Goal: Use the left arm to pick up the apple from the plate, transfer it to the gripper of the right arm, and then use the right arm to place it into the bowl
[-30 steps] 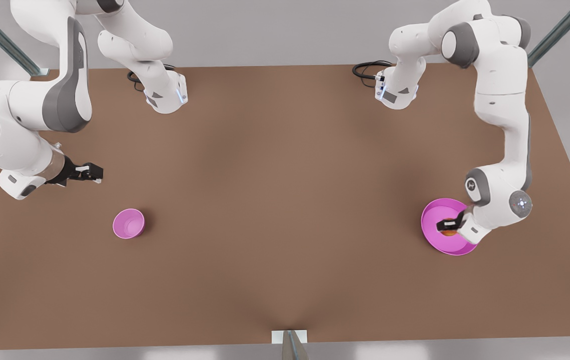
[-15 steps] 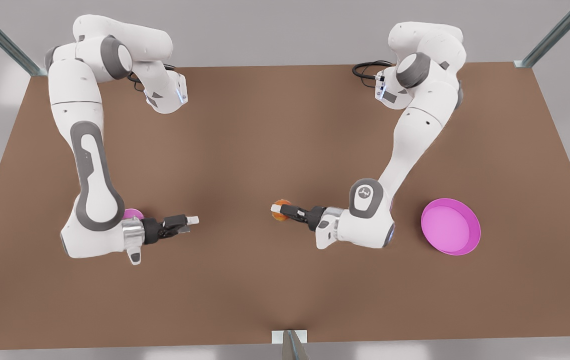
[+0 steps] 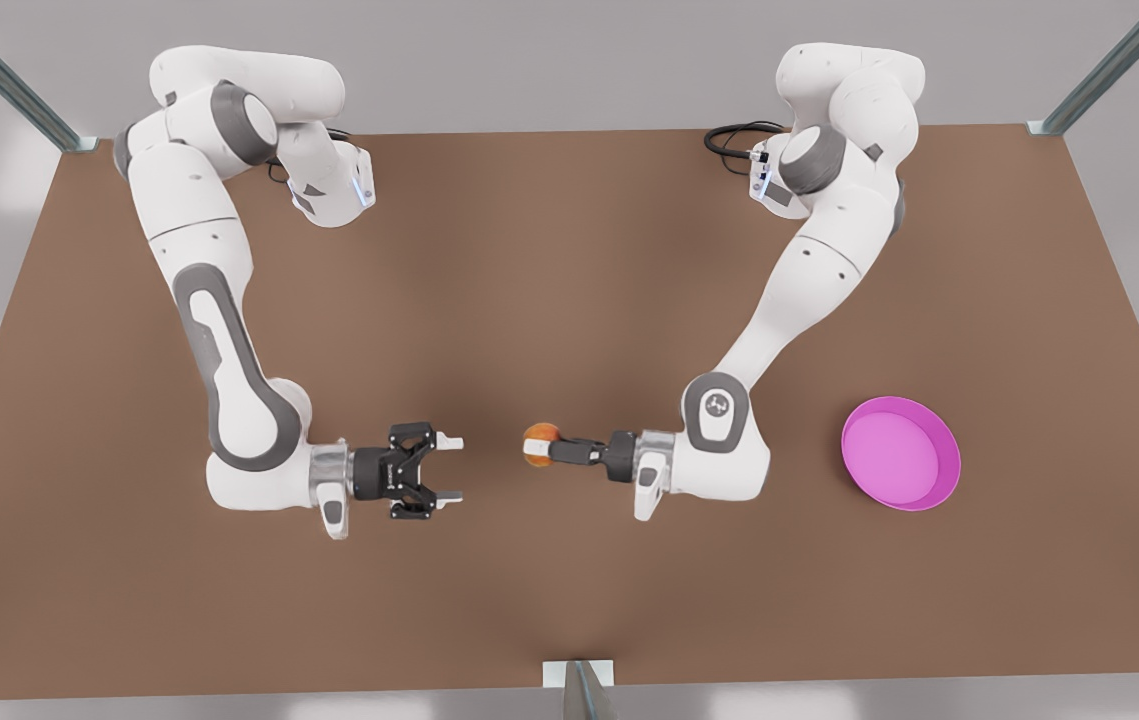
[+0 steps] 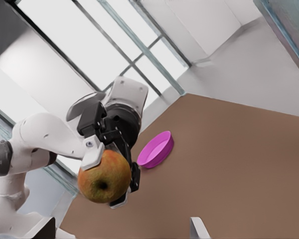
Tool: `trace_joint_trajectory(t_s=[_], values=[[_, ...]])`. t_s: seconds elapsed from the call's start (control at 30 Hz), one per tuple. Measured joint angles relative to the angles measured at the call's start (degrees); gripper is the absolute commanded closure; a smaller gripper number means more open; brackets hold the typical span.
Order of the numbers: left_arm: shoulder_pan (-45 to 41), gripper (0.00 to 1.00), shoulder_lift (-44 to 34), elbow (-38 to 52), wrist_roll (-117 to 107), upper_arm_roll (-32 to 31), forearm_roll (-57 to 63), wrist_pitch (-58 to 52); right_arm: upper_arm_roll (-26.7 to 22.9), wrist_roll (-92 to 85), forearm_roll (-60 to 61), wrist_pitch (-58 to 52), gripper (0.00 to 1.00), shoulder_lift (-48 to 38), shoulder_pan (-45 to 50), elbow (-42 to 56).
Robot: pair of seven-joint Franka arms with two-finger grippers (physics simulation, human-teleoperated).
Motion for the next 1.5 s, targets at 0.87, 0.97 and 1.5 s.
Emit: trace_joint_trajectory(t_s=[0.87, 0.97, 1.5], values=[[-0.48, 0.28, 0.67, -0.01, 9.25, -0.26, -1.24, 0.77, 10.23, -34.56, 10.36, 7.01, 0.0, 1.07, -0.29, -6.45], [-0.48, 0.28, 0.69, -0.01, 9.65, -0.26, -1.22, 0.89, 10.72, -36.61, 10.79, 7.12, 0.0, 0.96, -0.51, -7.12], [-0.72, 0.28, 0.68, -0.01, 10.93, -0.35, -1.24, 1.57, 10.86, -43.24, 12.91, 12.06, 0.0, 2.24, 1.98, -6.53]])
